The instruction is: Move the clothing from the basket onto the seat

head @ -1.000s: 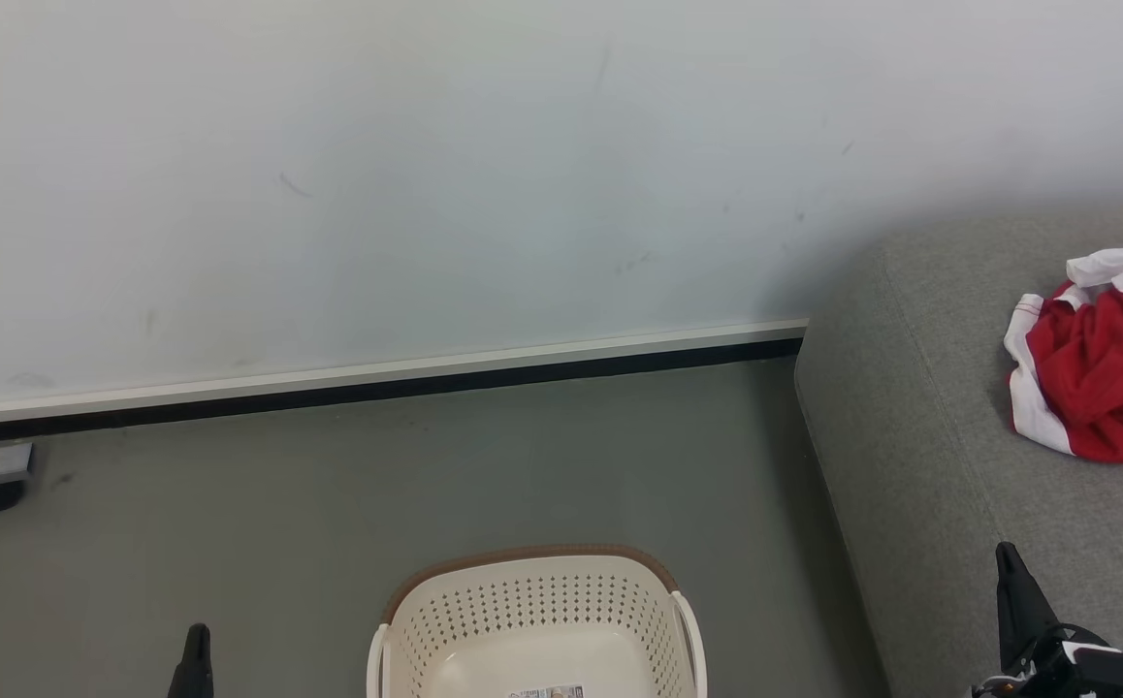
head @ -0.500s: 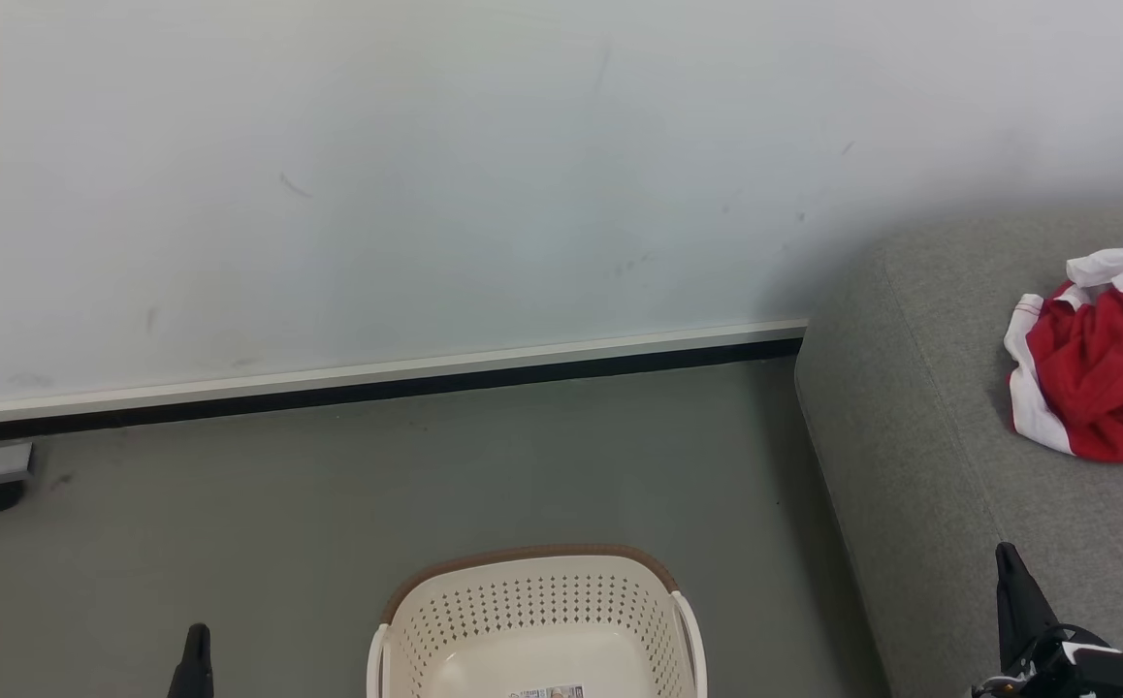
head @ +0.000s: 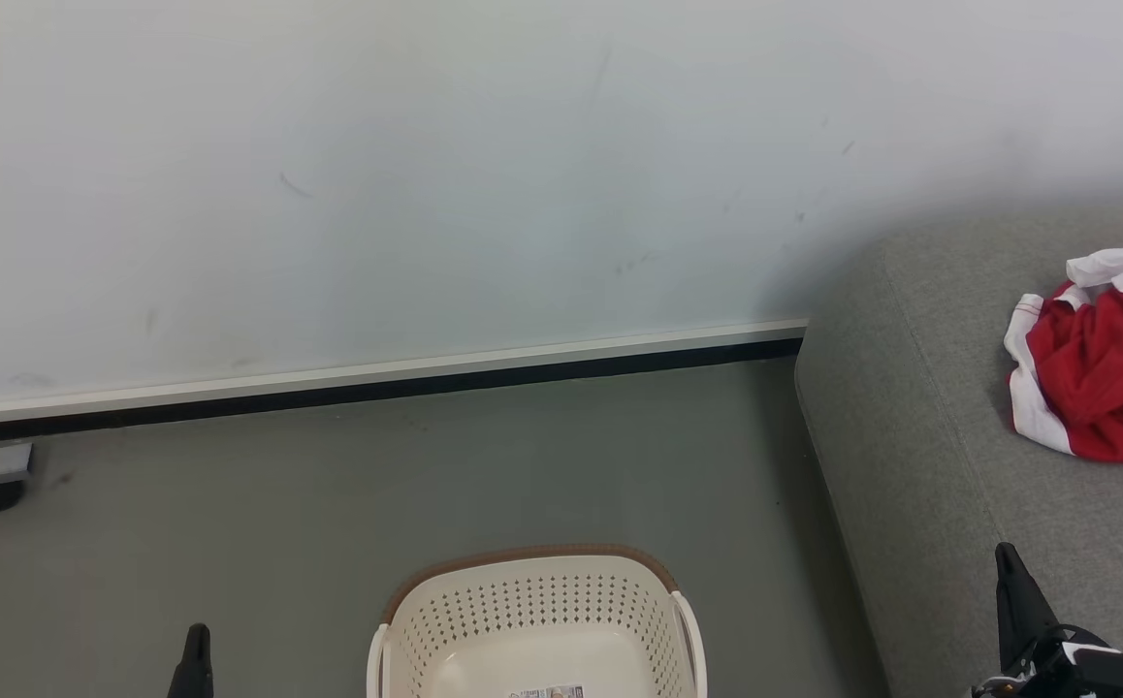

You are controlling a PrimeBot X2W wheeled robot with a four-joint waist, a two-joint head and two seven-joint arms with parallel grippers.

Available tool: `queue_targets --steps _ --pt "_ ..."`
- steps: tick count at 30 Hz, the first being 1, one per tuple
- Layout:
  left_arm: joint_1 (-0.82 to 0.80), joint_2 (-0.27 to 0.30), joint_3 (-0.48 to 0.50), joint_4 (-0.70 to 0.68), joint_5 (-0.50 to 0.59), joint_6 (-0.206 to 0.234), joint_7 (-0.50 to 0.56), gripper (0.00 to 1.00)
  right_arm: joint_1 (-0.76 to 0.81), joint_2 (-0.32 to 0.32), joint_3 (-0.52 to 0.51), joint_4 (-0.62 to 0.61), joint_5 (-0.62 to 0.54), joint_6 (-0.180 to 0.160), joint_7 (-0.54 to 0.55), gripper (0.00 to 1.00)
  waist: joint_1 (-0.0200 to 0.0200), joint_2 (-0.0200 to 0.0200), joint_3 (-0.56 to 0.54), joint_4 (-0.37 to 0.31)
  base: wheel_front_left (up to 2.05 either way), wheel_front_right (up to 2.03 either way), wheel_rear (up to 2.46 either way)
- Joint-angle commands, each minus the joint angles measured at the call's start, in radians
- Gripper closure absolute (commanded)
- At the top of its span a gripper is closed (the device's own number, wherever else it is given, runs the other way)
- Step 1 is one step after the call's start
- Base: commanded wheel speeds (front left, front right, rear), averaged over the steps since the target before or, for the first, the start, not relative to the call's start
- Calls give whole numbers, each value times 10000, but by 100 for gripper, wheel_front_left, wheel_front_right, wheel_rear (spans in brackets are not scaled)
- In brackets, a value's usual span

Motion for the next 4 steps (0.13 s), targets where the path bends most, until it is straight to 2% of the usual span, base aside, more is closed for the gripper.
queue_targets --steps 1,4 --pt "-87 0 27 33 21 -23 42 100 9 33 -9 9 -40 4 1 100 0 0 0 0 0 0 0" --pt "-87 -2 27 33 22 -23 42 100 9 35 -12 8 -45 4 6 100 0 0 0 0 0 0 0"
